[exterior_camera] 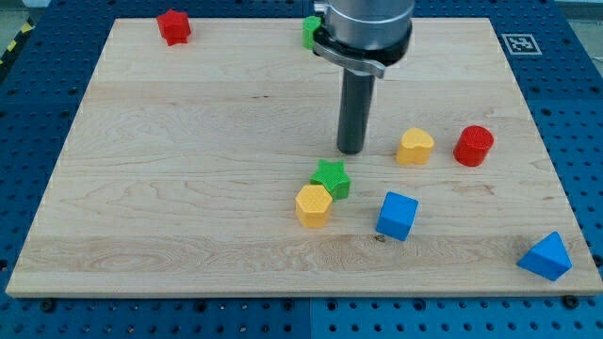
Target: Push the triangle below the yellow heart
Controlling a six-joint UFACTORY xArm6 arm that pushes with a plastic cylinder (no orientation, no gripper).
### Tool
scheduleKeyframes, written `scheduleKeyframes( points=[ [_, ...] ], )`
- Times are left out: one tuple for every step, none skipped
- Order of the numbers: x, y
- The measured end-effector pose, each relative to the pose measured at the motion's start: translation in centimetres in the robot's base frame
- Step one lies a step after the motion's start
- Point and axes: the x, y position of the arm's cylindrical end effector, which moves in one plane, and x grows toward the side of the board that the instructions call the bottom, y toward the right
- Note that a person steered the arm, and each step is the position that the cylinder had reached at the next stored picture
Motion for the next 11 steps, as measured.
scheduleKeyframes(
  points=[
    [1.4,3.1],
    [3.0,6.5],
    [4.5,10.0],
    [6.0,13.6],
    [7.5,17.6],
    [9.6,23.2],
    [12.3,27.8],
    [15.7,26.7],
    [16.1,24.7],
    [16.0,23.9],
    [16.1,20.4]
  ],
)
